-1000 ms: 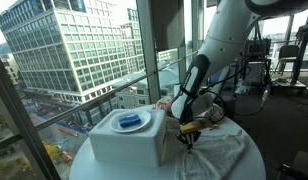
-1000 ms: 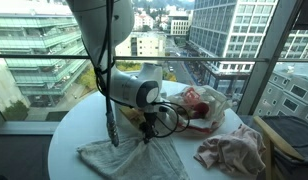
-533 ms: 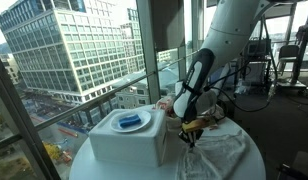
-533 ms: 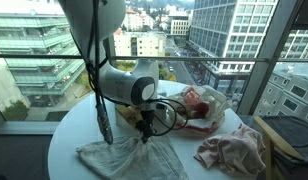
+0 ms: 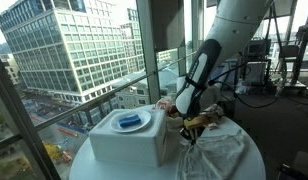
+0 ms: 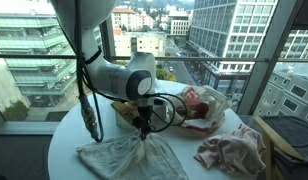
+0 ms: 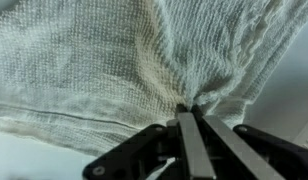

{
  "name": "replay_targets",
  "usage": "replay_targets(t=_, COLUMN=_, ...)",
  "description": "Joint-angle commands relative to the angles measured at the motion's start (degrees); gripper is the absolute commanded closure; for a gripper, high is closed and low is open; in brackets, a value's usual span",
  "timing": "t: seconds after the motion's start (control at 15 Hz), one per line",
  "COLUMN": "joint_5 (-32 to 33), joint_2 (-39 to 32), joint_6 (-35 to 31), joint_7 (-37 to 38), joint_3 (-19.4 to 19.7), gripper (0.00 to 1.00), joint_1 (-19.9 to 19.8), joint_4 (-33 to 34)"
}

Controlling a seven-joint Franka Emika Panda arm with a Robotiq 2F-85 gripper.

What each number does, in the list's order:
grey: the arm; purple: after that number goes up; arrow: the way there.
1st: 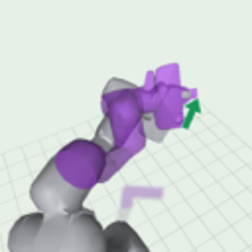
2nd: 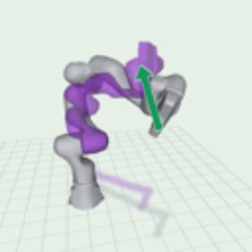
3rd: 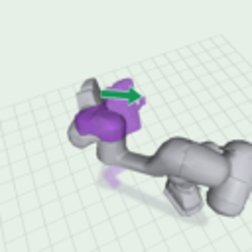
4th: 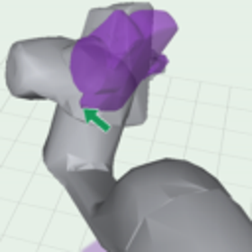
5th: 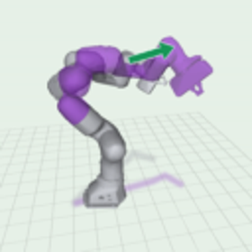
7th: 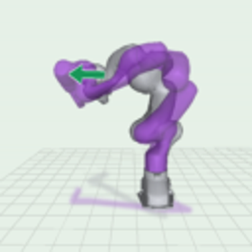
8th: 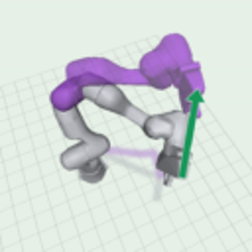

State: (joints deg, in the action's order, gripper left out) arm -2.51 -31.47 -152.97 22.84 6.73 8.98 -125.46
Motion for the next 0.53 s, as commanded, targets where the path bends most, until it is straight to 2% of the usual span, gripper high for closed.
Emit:
replay_targets(t=0.0, joint_5=0.4, joint_2=-0.3, joint_6=-0.6, joint_7=0.3, joint_3=-0.1, gripper=0.67, joint_1=0.2, joint_4=-0.4)
replay_targets(t=0.07, joint_5=0.1, joint_2=-0.2, joint_6=-0.7, joint_7=0.0, joint_3=-0.5, gripper=0.62, joint_1=-0.1, joint_4=-0.7)
replay_targets(t=0.47, joint_5=0.9, joint_2=2.4, joint_6=-1.4, joint_7=0.9, joint_3=0.2, gripper=0.16, joint_1=1.0, joint_4=-2.4)
